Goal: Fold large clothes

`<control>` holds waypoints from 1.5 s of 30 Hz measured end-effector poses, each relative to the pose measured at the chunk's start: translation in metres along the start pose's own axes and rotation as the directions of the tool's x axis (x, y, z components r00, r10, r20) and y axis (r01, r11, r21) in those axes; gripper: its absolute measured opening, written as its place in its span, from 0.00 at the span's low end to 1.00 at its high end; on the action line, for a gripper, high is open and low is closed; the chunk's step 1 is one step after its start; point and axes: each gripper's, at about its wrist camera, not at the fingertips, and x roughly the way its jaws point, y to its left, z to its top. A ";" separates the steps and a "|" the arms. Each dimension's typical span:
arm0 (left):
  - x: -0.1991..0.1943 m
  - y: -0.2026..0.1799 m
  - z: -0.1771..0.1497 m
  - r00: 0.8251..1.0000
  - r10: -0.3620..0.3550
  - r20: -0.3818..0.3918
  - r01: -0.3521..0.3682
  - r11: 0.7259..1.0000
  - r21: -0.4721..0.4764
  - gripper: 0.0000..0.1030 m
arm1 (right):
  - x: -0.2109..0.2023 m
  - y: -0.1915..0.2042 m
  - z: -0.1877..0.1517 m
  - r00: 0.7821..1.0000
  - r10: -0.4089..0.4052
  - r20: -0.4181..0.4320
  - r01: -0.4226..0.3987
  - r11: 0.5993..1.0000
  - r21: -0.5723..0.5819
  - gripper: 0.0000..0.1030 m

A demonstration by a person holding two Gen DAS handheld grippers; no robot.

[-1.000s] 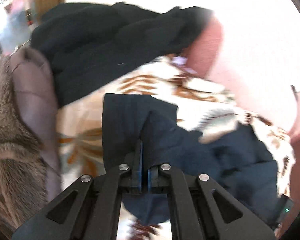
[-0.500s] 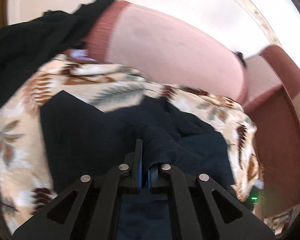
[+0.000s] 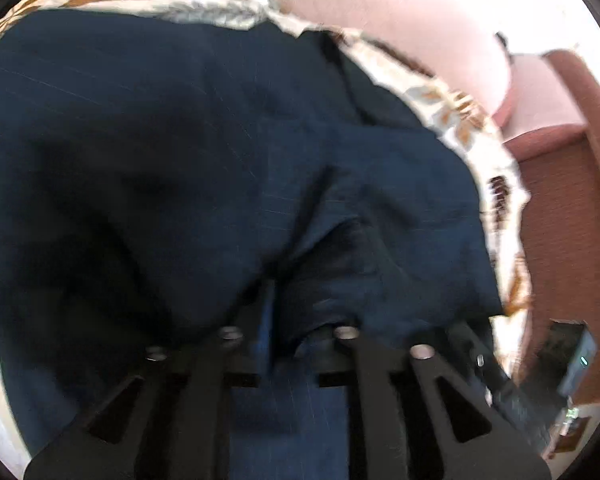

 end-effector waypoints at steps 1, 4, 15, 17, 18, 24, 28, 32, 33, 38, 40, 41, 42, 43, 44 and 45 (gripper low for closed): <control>-0.012 0.003 -0.003 0.999 -0.029 0.021 0.029 1.000 -0.006 0.33 | -0.003 0.005 0.004 0.999 0.040 0.016 -0.040 0.999 0.015 0.50; -0.050 0.020 -0.014 0.992 -0.027 0.123 0.029 0.999 -0.018 0.48 | 0.003 0.021 0.012 0.995 0.098 0.023 -0.099 0.995 0.014 0.64; -0.050 0.094 -0.024 0.982 0.014 0.189 0.027 0.976 -0.215 0.48 | 0.080 0.092 0.015 0.992 -0.070 -0.103 0.057 0.991 -0.125 0.59; -0.050 0.098 -0.021 0.981 0.018 0.192 0.025 0.975 -0.219 0.48 | 0.063 0.097 0.021 0.997 -0.062 -0.038 0.056 0.987 -0.151 0.61; -0.050 0.100 -0.019 0.981 0.016 0.192 0.028 0.975 -0.222 0.48 | 0.059 0.097 0.024 0.997 -0.080 -0.021 0.076 0.985 -0.153 0.61; -0.050 0.100 -0.021 0.981 0.019 0.193 0.025 0.973 -0.227 0.48 | 0.089 0.086 0.013 0.980 -0.140 -0.139 0.121 0.983 -0.138 0.61; -0.055 0.101 -0.023 0.980 0.034 0.197 0.013 0.972 -0.236 0.48 | 0.055 0.096 0.018 0.999 -0.014 -0.050 0.006 0.985 -0.171 0.21; -0.060 0.109 -0.022 0.977 0.050 0.208 0.007 0.964 -0.265 0.48 | 0.010 0.082 0.037 0.997 -0.032 0.072 0.045 0.983 -0.180 0.21; -0.060 0.111 -0.022 0.977 0.055 0.207 0.003 0.962 -0.272 0.49 | 0.004 0.074 0.041 0.995 -0.050 0.088 0.064 0.984 -0.169 0.21; -0.063 0.121 -0.022 0.974 0.067 0.214 0.006 0.946 -0.325 0.55 | -0.007 0.017 0.059 0.981 -0.157 0.117 0.163 0.985 -0.048 0.21; -0.068 0.124 -0.023 0.971 0.080 0.225 0.002 0.940 -0.342 0.55 | -0.004 -0.011 0.061 0.979 -0.182 0.095 0.182 0.983 0.017 0.21; -0.071 0.126 -0.024 0.969 0.082 0.232 0.005 0.936 -0.352 0.55 | -0.002 -0.018 0.059 0.980 -0.181 0.089 0.178 0.983 0.038 0.21; -0.075 0.127 -0.025 0.966 0.090 0.241 0.004 0.932 -0.362 0.55 | -0.003 -0.023 0.059 0.983 -0.168 0.077 0.164 0.985 0.049 0.21; -0.079 0.128 -0.026 0.962 0.104 0.254 -0.003 0.929 -0.370 0.55 | -0.004 -0.026 0.059 0.984 -0.158 0.080 0.154 0.986 0.059 0.21; -0.086 0.127 -0.027 0.953 0.122 0.278 -0.010 0.927 -0.374 0.55 | -0.003 -0.025 0.058 0.988 -0.137 0.077 0.132 0.989 0.072 0.21; -0.089 0.126 -0.027 0.948 0.126 0.291 -0.010 0.928 -0.372 0.55 | -0.002 -0.025 0.058 0.992 -0.106 0.068 0.099 0.991 0.095 0.27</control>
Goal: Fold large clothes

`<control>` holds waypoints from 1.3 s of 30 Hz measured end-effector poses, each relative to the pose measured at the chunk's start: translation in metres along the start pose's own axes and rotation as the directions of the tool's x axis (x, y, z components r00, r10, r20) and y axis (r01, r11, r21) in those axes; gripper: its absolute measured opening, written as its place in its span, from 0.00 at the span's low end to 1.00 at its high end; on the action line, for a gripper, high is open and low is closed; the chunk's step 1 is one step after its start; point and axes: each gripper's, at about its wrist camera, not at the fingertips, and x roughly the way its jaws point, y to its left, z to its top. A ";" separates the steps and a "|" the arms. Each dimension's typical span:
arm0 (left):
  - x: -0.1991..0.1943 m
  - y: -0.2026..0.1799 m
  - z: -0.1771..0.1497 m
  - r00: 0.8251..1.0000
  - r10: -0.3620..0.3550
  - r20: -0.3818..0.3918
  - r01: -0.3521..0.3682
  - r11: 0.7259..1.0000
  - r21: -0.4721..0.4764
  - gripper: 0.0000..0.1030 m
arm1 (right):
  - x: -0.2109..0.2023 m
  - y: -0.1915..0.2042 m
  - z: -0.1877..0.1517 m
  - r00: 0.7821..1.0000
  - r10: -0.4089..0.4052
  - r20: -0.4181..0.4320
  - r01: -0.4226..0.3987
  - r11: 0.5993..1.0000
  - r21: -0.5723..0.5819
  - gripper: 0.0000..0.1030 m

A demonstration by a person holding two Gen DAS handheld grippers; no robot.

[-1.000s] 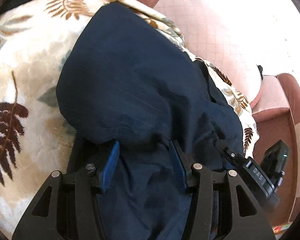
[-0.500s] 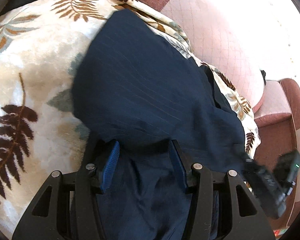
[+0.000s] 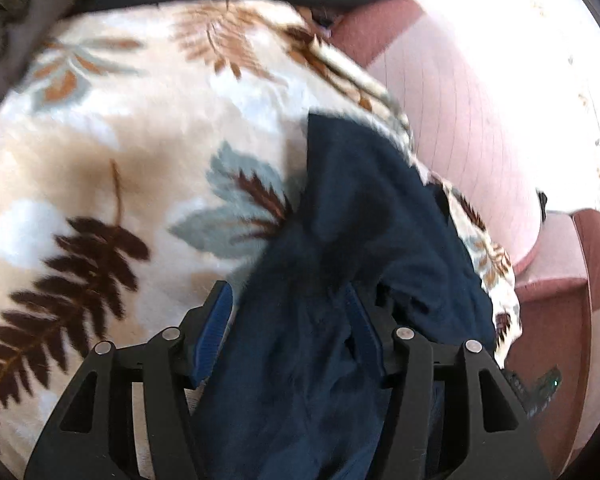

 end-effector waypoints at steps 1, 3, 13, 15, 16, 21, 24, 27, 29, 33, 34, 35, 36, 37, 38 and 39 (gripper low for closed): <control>-0.002 -0.002 0.000 1.000 -0.017 0.002 0.017 1.000 0.005 0.55 | -0.003 -0.002 -0.001 1.000 0.026 -0.008 -0.026 0.999 0.021 0.33; -0.003 -0.006 -0.002 0.997 -0.071 -0.024 0.071 0.997 0.021 0.56 | -0.008 -0.003 -0.004 0.998 0.069 -0.008 -0.068 0.997 0.036 0.38; 0.039 -0.049 0.001 0.997 -0.028 -0.067 0.031 0.998 0.045 0.56 | 0.001 0.017 -0.013 0.998 0.001 -0.056 -0.004 0.998 -0.057 0.49; 0.051 -0.055 0.006 0.980 0.185 -0.072 -0.177 0.978 0.106 0.55 | -0.002 0.031 -0.011 0.998 0.025 -0.066 -0.034 0.989 -0.144 0.21; 0.056 -0.053 0.008 0.969 0.227 -0.093 -0.216 0.969 0.117 0.49 | -0.007 0.035 -0.010 0.997 0.046 -0.058 -0.055 0.986 -0.157 0.21; 0.053 -0.036 0.001 0.970 0.214 -0.114 -0.195 0.968 0.158 0.41 | -0.036 0.053 -0.011 0.983 0.184 0.030 -0.171 0.956 -0.239 0.20; 0.041 -0.036 -0.011 0.965 0.245 -0.091 -0.218 0.946 0.239 0.42 | 0.008 0.035 -0.024 0.988 -0.070 -0.135 0.032 0.964 -0.263 0.29; 0.021 -0.034 -0.019 0.968 0.220 -0.122 -0.184 0.950 0.254 0.40 | 0.002 0.027 -0.036 0.984 -0.083 -0.160 0.037 0.962 -0.271 0.31; 0.003 -0.035 -0.021 0.982 0.158 -0.107 -0.128 0.961 0.246 0.41 | -0.024 0.031 -0.034 0.997 -0.039 -0.063 0.021 0.964 -0.266 0.37; 0.001 -0.063 -0.028 0.993 0.097 -0.074 -0.071 0.953 0.295 0.54 | -0.049 0.031 -0.030 0.996 0.077 0.043 -0.067 0.977 -0.203 0.42; 0.009 -0.069 -0.032 0.990 0.124 -0.073 -0.095 0.944 0.316 0.54 | -0.040 0.030 -0.033 0.998 0.057 0.011 -0.054 0.977 -0.204 0.39; 0.023 -0.077 -0.038 0.985 0.153 -0.082 -0.115 0.928 0.354 0.54 | -0.025 0.027 -0.034 0.999 0.014 -0.033 -0.021 0.976 -0.217 0.38; 0.034 -0.081 -0.042 0.978 0.187 -0.095 -0.138 0.915 0.379 0.54 | -0.011 0.024 -0.038 0.995 -0.041 -0.087 0.019 0.971 -0.236 0.38; 0.044 -0.080 -0.049 0.970 0.219 -0.110 -0.159 0.904 0.397 0.54 | 0.004 0.020 -0.041 0.986 -0.106 -0.133 0.069 0.964 -0.255 0.32; 0.056 -0.082 -0.056 0.958 0.256 -0.130 -0.181 0.890 0.419 0.54 | 0.011 0.016 -0.047 0.981 -0.125 -0.148 0.081 0.959 -0.272 0.31; 0.060 -0.083 -0.065 0.950 0.291 -0.113 -0.212 0.866 0.452 0.54 | 0.004 0.019 -0.048 0.986 -0.118 -0.122 0.080 0.956 -0.281 0.30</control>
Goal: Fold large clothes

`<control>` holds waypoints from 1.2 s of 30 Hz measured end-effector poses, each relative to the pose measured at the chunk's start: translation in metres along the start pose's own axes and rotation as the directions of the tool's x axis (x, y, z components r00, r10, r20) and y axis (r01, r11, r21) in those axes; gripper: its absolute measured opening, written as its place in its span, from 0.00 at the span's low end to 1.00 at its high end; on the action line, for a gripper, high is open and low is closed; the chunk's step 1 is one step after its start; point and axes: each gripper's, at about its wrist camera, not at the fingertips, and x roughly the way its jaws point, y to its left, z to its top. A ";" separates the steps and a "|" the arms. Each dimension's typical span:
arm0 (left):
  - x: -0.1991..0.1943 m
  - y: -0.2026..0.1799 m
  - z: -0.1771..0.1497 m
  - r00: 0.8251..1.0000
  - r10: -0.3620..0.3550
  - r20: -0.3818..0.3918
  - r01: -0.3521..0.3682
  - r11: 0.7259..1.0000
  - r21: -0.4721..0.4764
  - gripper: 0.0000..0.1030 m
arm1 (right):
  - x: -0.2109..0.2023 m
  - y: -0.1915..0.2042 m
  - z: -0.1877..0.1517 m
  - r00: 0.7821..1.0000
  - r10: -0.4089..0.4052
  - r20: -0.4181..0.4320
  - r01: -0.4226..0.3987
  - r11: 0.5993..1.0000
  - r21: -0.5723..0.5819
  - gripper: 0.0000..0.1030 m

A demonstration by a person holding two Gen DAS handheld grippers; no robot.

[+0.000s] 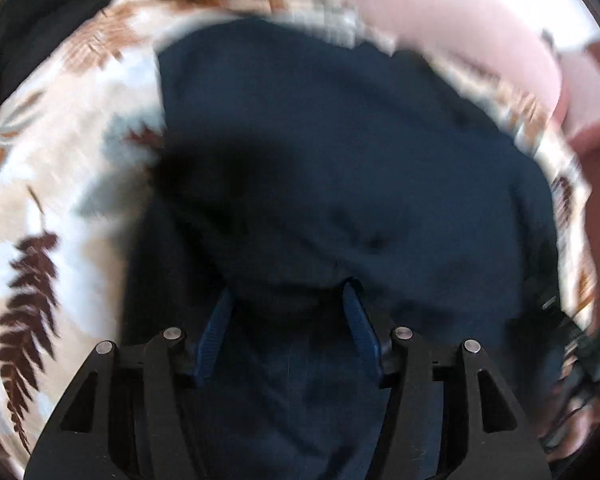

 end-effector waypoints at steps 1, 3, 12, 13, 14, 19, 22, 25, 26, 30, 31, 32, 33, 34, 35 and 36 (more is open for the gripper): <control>-0.005 -0.006 -0.004 0.999 0.026 0.031 -0.027 0.999 0.035 0.54 | -0.006 0.003 -0.001 1.000 0.000 -0.003 0.000 1.000 0.002 0.31; -0.014 -0.013 -0.016 1.000 0.004 0.015 -0.006 0.997 0.081 0.54 | -0.020 0.006 -0.007 0.999 0.029 -0.027 -0.028 0.999 0.014 0.35; -0.060 -0.016 -0.103 0.999 0.003 -0.042 0.004 0.985 0.171 0.55 | -0.065 0.002 -0.108 0.964 0.021 -0.265 -0.043 0.996 -0.076 0.41; -0.064 -0.014 -0.115 0.998 -0.005 -0.060 0.016 0.985 0.172 0.55 | -0.073 -0.001 -0.118 0.963 0.031 -0.267 -0.052 0.996 -0.074 0.42; -0.068 -0.011 -0.129 0.996 -0.025 -0.085 0.040 0.984 0.172 0.55 | -0.082 -0.004 -0.130 0.964 0.043 -0.262 -0.062 0.996 -0.066 0.42; -0.087 0.003 -0.179 0.992 -0.058 -0.115 0.079 0.980 0.182 0.55 | -0.126 -0.023 -0.180 0.968 0.074 -0.239 -0.082 0.996 -0.021 0.44; -0.099 0.029 -0.195 0.987 -0.097 -0.130 0.114 0.985 0.129 0.55 | -0.156 -0.037 -0.193 0.983 0.060 -0.173 -0.061 0.998 -0.003 0.44; -0.109 0.061 -0.204 0.990 -0.081 -0.112 0.091 0.992 0.086 0.56 | -0.185 -0.062 -0.198 0.997 0.021 -0.080 -0.016 0.998 0.054 0.51; -0.110 0.071 -0.207 0.991 -0.074 -0.110 0.083 0.994 0.075 0.56 | -0.188 -0.066 -0.196 0.998 0.000 -0.062 0.003 0.998 0.064 0.52; -0.108 0.103 -0.237 0.983 -0.104 -0.148 0.108 0.994 0.016 0.56 | -0.199 -0.098 -0.203 0.996 -0.087 -0.024 0.090 0.989 0.120 0.59; -0.103 0.105 -0.240 0.979 -0.123 -0.161 0.124 0.992 -0.003 0.56 | -0.195 -0.106 -0.206 0.996 -0.080 -0.034 0.084 0.986 0.143 0.59; -0.100 0.110 -0.245 0.972 -0.156 -0.177 0.153 0.988 -0.031 0.56 | -0.190 -0.107 -0.207 0.997 -0.068 -0.042 0.074 0.985 0.157 0.59; -0.099 0.118 -0.251 0.962 -0.193 -0.191 0.185 0.981 -0.059 0.56 | -0.182 -0.110 -0.210 0.998 -0.027 -0.058 0.037 0.983 0.179 0.59; -0.100 0.126 -0.257 0.952 -0.229 -0.204 0.215 0.973 -0.088 0.56 | -0.174 -0.110 -0.212 0.997 0.027 -0.066 -0.014 0.981 0.195 0.59; -0.099 0.125 -0.259 0.948 -0.243 -0.205 0.226 0.969 -0.101 0.61 | -0.172 -0.111 -0.214 0.996 0.067 -0.066 -0.053 0.980 0.191 0.59; -0.099 0.123 -0.261 0.947 -0.249 -0.202 0.233 0.967 -0.101 0.64 | -0.174 -0.109 -0.216 0.995 0.082 -0.062 -0.070 0.982 0.176 0.60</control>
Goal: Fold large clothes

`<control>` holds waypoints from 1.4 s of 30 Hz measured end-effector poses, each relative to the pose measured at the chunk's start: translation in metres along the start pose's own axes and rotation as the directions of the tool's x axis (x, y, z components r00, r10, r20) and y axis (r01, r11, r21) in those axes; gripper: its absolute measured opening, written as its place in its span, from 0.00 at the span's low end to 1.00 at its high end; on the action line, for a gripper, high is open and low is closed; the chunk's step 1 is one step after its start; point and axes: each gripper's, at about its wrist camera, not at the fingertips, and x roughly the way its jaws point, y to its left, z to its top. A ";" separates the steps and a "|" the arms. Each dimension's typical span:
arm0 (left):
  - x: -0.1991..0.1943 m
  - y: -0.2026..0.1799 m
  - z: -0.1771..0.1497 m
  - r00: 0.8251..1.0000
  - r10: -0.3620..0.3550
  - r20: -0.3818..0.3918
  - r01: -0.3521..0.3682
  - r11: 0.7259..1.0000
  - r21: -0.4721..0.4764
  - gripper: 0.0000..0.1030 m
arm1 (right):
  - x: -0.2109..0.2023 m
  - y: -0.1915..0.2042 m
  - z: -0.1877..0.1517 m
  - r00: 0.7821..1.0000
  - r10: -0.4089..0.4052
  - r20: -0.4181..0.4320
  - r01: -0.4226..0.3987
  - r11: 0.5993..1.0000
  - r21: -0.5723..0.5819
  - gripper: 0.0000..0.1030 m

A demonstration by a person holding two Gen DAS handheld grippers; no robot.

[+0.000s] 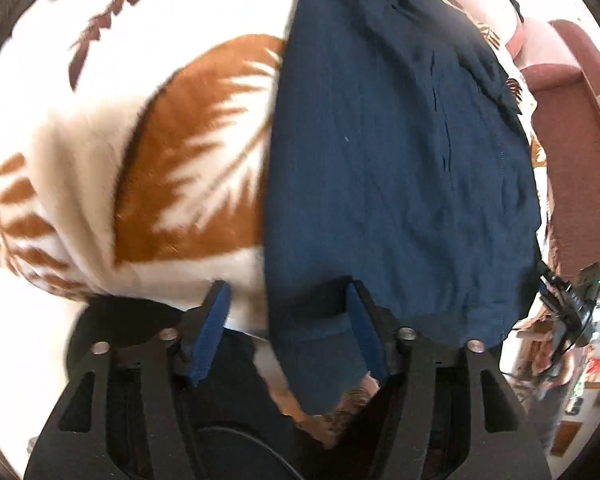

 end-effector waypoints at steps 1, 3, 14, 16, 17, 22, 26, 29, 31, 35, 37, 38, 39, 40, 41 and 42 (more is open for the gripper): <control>0.001 -0.002 -0.002 1.000 -0.004 0.002 0.004 1.000 0.006 0.68 | -0.001 0.004 -0.001 1.000 0.014 0.003 -0.014 0.999 -0.031 0.60; 0.005 -0.010 -0.004 1.000 -0.019 -0.009 0.019 1.000 0.019 0.70 | -0.004 0.010 0.000 0.998 0.069 0.000 -0.069 0.996 -0.062 0.60; 0.027 -0.031 -0.004 0.990 -0.118 -0.074 0.119 0.993 0.000 0.79 | 0.018 0.016 0.004 0.990 0.122 -0.076 -0.129 0.988 -0.087 0.59; 0.027 -0.027 -0.009 0.984 -0.153 -0.094 0.152 0.988 -0.018 0.79 | 0.016 0.021 0.001 0.983 0.159 -0.096 -0.170 0.978 -0.122 0.56; 0.028 -0.027 -0.007 0.985 -0.146 -0.092 0.145 0.989 -0.013 0.79 | 0.016 0.023 0.001 0.982 0.158 -0.100 -0.171 0.977 -0.129 0.56; 0.032 -0.035 -0.001 0.991 -0.094 -0.094 0.094 0.996 -0.009 0.61 | 0.026 0.019 0.000 0.988 0.071 -0.139 -0.090 0.987 -0.132 0.21; 0.015 -0.026 -0.006 0.988 -0.127 -0.091 0.128 0.992 0.007 0.06 | 0.013 0.024 -0.003 0.984 0.118 -0.134 -0.141 0.974 -0.175 0.11; -0.009 -0.030 -0.003 0.979 -0.198 -0.042 0.198 0.980 0.010 0.05 | -0.003 0.033 0.001 0.972 0.212 -0.097 -0.226 0.959 -0.169 0.09; -0.023 -0.036 0.001 0.973 -0.232 -0.011 0.232 0.972 0.032 0.05 | -0.013 0.042 0.005 0.956 0.286 -0.061 -0.293 0.941 -0.171 0.09; -0.043 -0.043 0.016 0.955 -0.294 0.042 0.292 0.955 0.044 0.05 | -0.023 0.056 0.015 0.915 0.403 -0.010 -0.398 0.900 -0.177 0.09; -0.052 -0.042 0.027 0.944 -0.323 0.074 0.321 0.946 0.035 0.05 | -0.027 0.059 0.019 0.895 0.446 0.018 -0.436 0.883 -0.176 0.09; -0.058 -0.042 0.034 0.938 -0.332 0.099 0.331 0.943 0.030 0.05 | -0.029 0.062 0.025 0.878 0.476 0.040 -0.463 0.869 -0.173 0.08; -0.061 -0.043 0.040 0.934 -0.338 0.118 0.337 0.941 0.027 0.05 | -0.030 0.063 0.029 0.867 0.494 0.056 -0.480 0.861 -0.170 0.08; -0.065 -0.043 0.049 0.928 -0.344 0.141 0.344 0.939 0.022 0.05 | -0.032 0.064 0.033 0.857 0.511 0.072 -0.495 0.853 -0.166 0.08; -0.067 -0.042 0.054 0.925 -0.347 0.155 0.348 0.937 0.018 0.05 | -0.031 0.067 0.037 0.845 0.526 0.092 -0.509 0.846 -0.160 0.08; -0.070 -0.040 0.063 0.920 -0.350 0.176 0.353 0.935 0.012 0.05 | -0.031 0.069 0.045 0.834 0.540 0.111 -0.523 0.838 -0.155 0.08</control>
